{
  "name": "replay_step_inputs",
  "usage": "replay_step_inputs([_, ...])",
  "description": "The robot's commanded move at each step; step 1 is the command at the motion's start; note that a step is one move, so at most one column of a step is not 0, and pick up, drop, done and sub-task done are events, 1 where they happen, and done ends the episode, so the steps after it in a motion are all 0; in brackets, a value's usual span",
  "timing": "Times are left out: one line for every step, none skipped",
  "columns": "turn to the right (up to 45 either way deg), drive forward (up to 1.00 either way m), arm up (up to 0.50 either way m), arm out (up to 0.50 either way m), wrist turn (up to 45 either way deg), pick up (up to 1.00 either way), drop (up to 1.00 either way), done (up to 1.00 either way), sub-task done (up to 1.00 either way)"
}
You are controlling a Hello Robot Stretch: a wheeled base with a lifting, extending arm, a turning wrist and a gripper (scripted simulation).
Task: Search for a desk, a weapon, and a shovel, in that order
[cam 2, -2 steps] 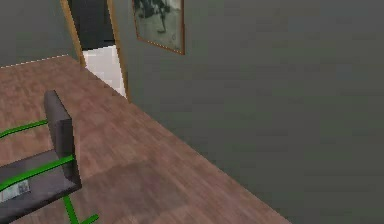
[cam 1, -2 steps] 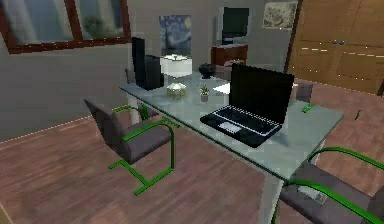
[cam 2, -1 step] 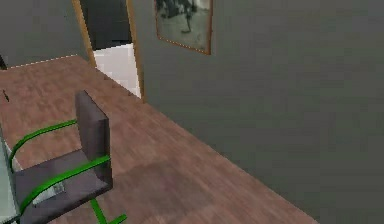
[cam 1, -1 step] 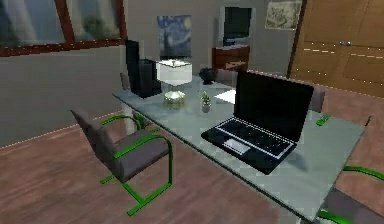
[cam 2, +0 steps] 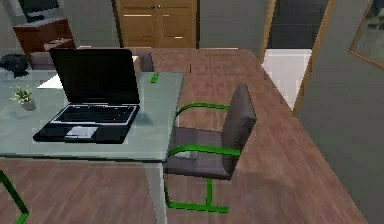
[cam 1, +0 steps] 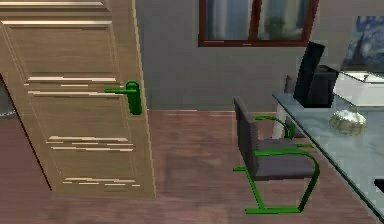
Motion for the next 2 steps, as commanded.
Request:
replay_step_inputs([-21.0,0.0,0.0,0.0,0.0,0.0,0.0,0.0,0.0])
replay_step_inputs([0.0,0.3,0.0,0.0,0.0,0.0,0.0,0.0,0.0])
